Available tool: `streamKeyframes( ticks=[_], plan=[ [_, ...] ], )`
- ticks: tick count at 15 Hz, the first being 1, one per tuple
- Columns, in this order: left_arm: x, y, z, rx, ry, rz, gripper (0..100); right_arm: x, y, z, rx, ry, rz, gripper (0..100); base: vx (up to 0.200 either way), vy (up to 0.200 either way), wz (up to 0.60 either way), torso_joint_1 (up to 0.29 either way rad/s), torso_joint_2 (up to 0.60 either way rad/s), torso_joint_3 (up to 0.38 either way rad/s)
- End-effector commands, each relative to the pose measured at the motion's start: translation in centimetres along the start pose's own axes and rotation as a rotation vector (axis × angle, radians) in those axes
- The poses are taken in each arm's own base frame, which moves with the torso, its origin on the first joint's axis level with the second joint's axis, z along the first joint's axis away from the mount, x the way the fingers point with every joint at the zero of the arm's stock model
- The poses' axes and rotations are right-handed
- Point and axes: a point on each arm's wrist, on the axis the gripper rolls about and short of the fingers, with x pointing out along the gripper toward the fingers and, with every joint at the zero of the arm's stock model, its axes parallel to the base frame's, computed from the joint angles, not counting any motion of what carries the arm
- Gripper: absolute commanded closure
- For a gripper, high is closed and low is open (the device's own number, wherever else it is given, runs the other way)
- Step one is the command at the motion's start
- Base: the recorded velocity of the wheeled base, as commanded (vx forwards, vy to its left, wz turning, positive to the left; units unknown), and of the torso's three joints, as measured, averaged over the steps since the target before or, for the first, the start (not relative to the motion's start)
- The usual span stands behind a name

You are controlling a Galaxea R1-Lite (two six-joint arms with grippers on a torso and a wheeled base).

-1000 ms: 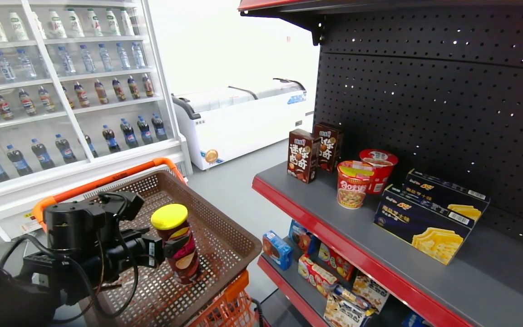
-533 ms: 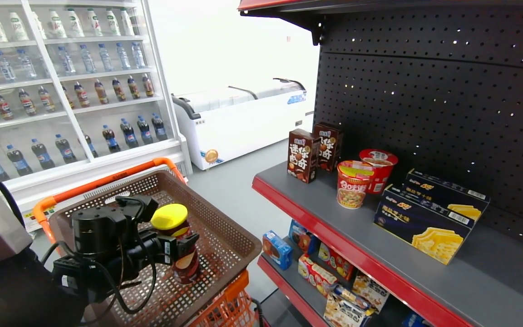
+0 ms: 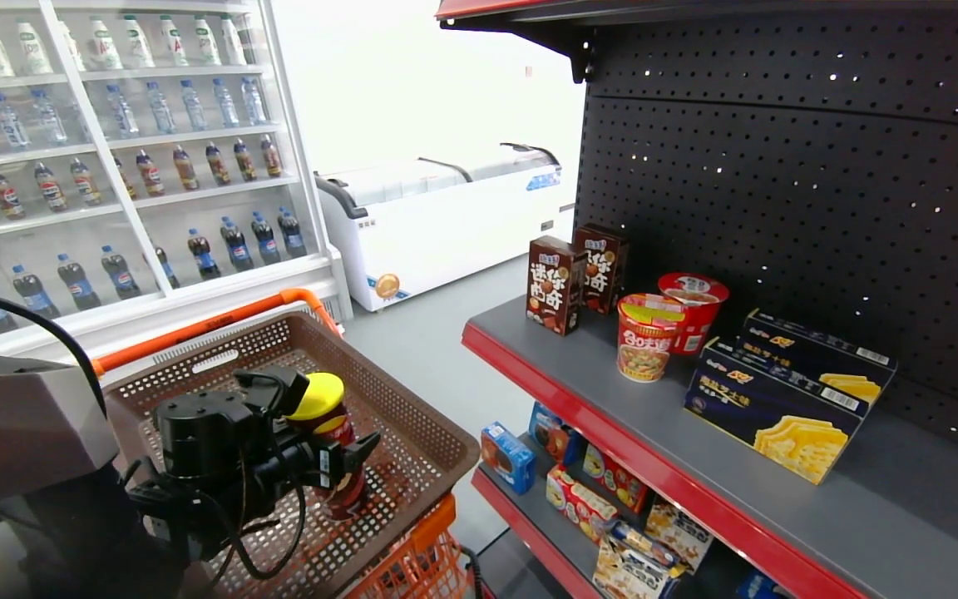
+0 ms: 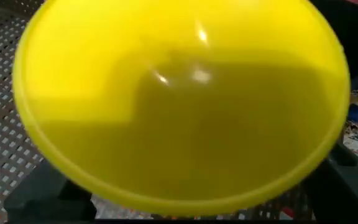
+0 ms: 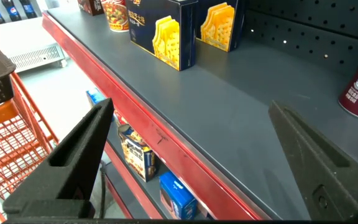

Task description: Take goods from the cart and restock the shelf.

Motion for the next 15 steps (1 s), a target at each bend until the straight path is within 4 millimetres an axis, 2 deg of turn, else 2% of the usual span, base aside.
streamKeyframes(
  ticks=[1,6,7,11,13,15],
  plan=[
    [0.6,0.1,-0.6,-0.001,0.002,0.0,0,0.0,0.0,0.0,0.0,-0.001,0.0,0,0.0,0.0,0.0,0.0,0.0,0.0],
    [1.1,0.3,-1.1,-0.002,0.007,0.005,0,0.0,0.0,0.0,0.0,-0.001,0.0,0,0.0,0.0,0.0,0.0,0.0,0.0],
    [1.3,0.4,-1.0,-0.002,0.001,0.008,100,0.0,0.0,0.0,0.0,-0.001,0.0,0,0.0,0.0,0.0,0.0,0.0,0.0],
    [1.4,0.5,-0.6,-0.002,0.009,0.099,100,0.0,0.0,0.0,0.0,-0.001,0.0,0,0.0,0.0,0.0,0.0,0.0,0.0],
    [-0.2,0.7,1.8,-0.014,-0.07,0.152,100,0.0,0.0,0.0,0.0,-0.001,0.0,0,0.0,0.0,0.0,0.0,0.0,0.0],
    [-3.2,1.4,4.3,-0.019,-0.064,0.183,100,0.0,0.0,0.0,0.0,-0.001,0.0,0,0.0,0.0,0.0,0.0,0.0,0.0]
  ],
)
